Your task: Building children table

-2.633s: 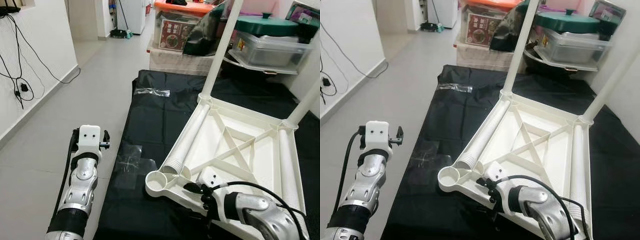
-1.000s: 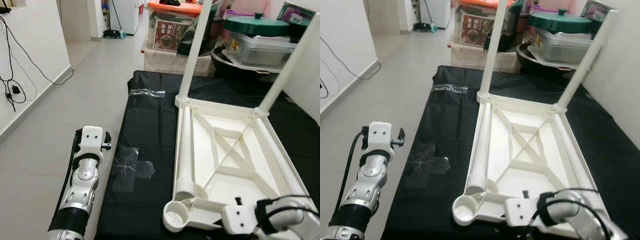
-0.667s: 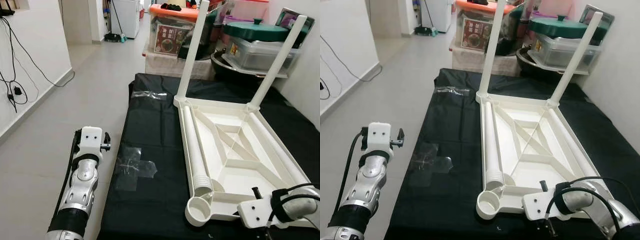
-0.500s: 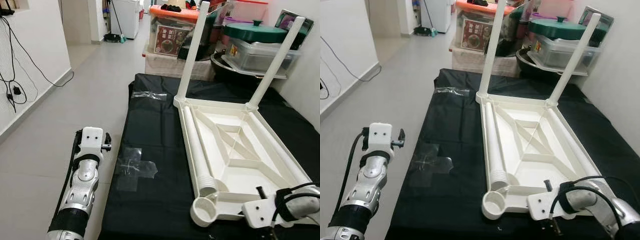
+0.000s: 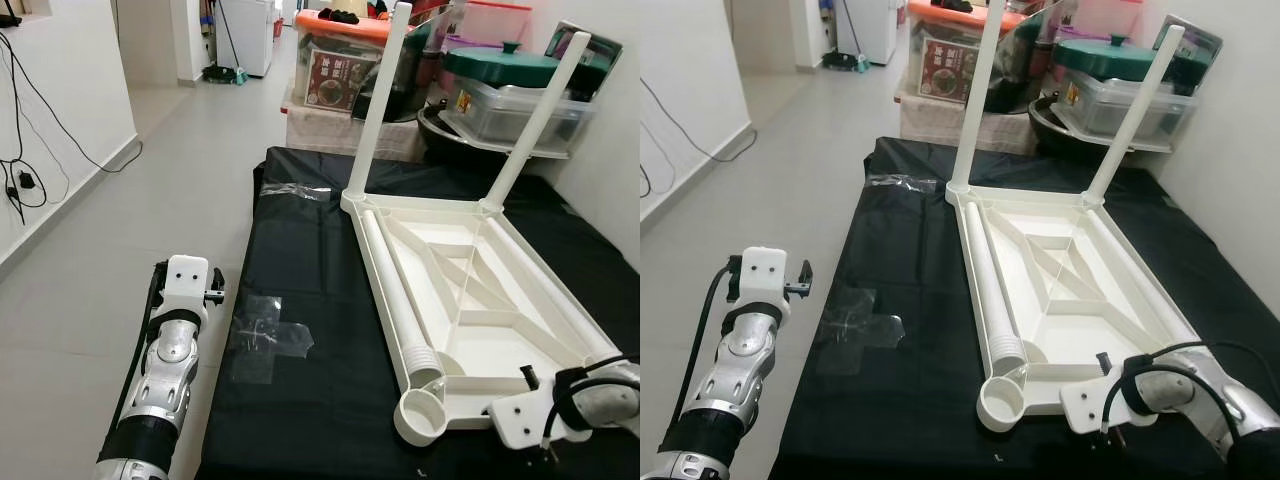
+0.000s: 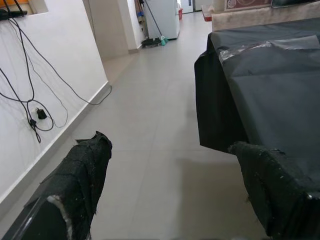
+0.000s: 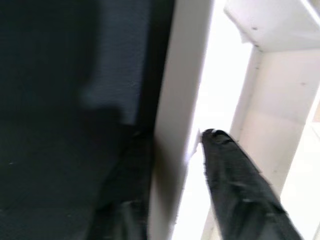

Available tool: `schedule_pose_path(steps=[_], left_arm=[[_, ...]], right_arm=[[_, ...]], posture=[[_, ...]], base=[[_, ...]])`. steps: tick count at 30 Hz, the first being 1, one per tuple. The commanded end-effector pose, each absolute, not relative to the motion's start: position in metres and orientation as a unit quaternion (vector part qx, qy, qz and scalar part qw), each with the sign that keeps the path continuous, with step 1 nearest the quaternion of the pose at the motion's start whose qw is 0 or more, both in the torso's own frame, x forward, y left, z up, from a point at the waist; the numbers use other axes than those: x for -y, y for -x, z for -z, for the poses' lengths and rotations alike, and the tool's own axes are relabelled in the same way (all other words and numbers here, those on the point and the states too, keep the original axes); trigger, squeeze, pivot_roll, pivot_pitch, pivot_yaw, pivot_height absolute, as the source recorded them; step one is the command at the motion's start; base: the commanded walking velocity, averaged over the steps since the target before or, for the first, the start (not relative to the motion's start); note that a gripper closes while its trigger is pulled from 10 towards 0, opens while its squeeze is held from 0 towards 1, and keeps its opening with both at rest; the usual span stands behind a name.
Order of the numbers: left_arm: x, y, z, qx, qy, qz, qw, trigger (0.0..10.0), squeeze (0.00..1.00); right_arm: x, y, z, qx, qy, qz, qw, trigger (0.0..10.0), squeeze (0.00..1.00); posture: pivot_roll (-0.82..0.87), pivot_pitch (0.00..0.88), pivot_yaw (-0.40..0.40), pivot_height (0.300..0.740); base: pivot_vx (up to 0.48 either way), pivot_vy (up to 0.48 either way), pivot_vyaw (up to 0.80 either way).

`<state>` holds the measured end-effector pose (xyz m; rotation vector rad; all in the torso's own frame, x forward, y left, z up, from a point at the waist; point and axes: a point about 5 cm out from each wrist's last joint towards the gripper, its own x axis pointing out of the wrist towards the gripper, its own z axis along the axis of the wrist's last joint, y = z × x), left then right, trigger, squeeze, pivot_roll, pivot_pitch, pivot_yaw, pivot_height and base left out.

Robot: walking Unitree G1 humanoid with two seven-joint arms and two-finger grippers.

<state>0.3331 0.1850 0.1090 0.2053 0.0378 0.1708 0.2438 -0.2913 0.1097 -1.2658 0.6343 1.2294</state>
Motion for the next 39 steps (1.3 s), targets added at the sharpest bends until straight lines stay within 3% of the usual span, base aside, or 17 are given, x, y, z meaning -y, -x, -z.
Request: schedule_pose_path(steps=[1,6,10,17,18,19,22,30,31,32,33,35,37,38,39], left_arm=[[-0.182,-0.335,-0.111,-0.011,-0.106,-0.08,0.991,10.0,0.0],[-0.182,-0.334,-0.111,-0.011,-0.105,-0.079,0.991,10.0,0.0],[-0.181,-0.334,-0.111,-0.008,-0.104,-0.079,0.991,10.0,0.0],[-0.18,-0.334,-0.112,-0.004,-0.098,-0.075,0.992,10.0,0.0],[-0.18,-0.333,-0.114,0.001,-0.092,-0.073,0.993,10.0,0.0],[-0.18,-0.333,-0.114,0.001,-0.092,-0.073,0.993,10.0,0.0],[-0.18,-0.331,-0.117,0.008,-0.087,-0.068,0.994,10.0,0.0],[-0.179,-0.331,-0.116,0.009,-0.086,-0.06,0.994,10.0,0.0],[-0.177,-0.332,-0.118,0.011,-0.083,-0.058,0.995,10.0,0.0],[-0.175,-0.333,-0.119,0.013,-0.081,-0.056,0.995,10.0,0.0],[-0.175,-0.333,-0.119,0.013,-0.081,-0.056,0.995,10.0,0.0],[-0.172,-0.332,-0.121,0.017,-0.076,-0.043,0.996,10.0,0.0],[-0.172,-0.332,-0.121,0.017,-0.076,-0.043,0.996,10.0,0.0],[-0.17,-0.331,-0.121,0.021,-0.076,-0.031,0.996,10.0,0.0],[-0.17,-0.331,-0.121,0.021,-0.076,-0.031,0.996,10.0,0.0]], right_arm=[[0.294,-0.232,-0.097,-0.312,0.517,-0.548,0.578,10.0,1.0],[0.287,-0.232,-0.109,-0.29,0.489,-0.563,0.599,10.0,1.0],[0.263,-0.236,-0.143,-0.227,0.408,-0.576,0.671,10.0,1.0],[0.251,-0.236,-0.163,-0.189,0.375,-0.585,0.694,10.0,1.0],[0.244,-0.242,-0.174,-0.155,0.353,-0.577,0.72,10.0,1.0],[0.244,-0.242,-0.174,-0.155,0.353,-0.577,0.72,10.0,1.0],[0.234,-0.251,-0.188,-0.103,0.307,-0.559,0.764,10.0,1.0],[0.212,-0.262,-0.19,-0.035,0.246,-0.515,0.821,10.0,1.0],[0.206,-0.273,-0.192,0.006,0.227,-0.464,0.856,10.0,0.81],[0.201,-0.279,-0.194,0.029,0.21,-0.427,0.879,10.0,0.02],[0.201,-0.279,-0.194,0.029,0.21,-0.427,0.879,10.0,0.02],[0.193,-0.298,-0.195,0.07,0.12,-0.31,0.94,10.0,0.0],[0.193,-0.298,-0.195,0.07,0.12,-0.31,0.94,10.0,0.0],[0.188,-0.305,-0.192,0.083,0.079,-0.247,0.962,10.0,0.0],[0.188,-0.305,-0.192,0.083,0.079,-0.247,0.962,10.0,0.0]], posture=[[0.06,0.0,-0.08,0.74],[0.06,0.0,-0.081,0.74],[0.06,0.0,-0.081,0.74],[0.05,0.0,-0.083,0.74],[0.07,0.0,-0.087,0.74],[0.07,0.0,-0.087,0.74],[0.08,0.0,-0.086,0.74],[0.07,0.0,-0.077,0.74],[0.08,0.0,-0.074,0.74],[0.08,0.0,-0.072,0.74],[0.08,0.0,-0.072,0.74],[0.09,0.0,-0.067,0.74],[0.09,0.0,-0.067,0.74],[0.09,0.0,-0.063,0.74],[0.09,0.0,-0.063,0.74]], base=[[0.0,0.0,0.0],[0.0,0.0,0.0],[0.0,0.0,0.0],[0.0,0.0,0.0],[0.0,0.0,0.0],[0.0,0.0,0.0],[0.0,0.0,0.0],[0.0,0.0,0.0],[0.0,0.0,0.0],[0.0,0.0,0.0],[0.0,0.0,0.0],[0.0,0.0,0.0],[0.0,0.0,0.0],[0.0,0.0,0.0],[0.0,0.0,0.0]])
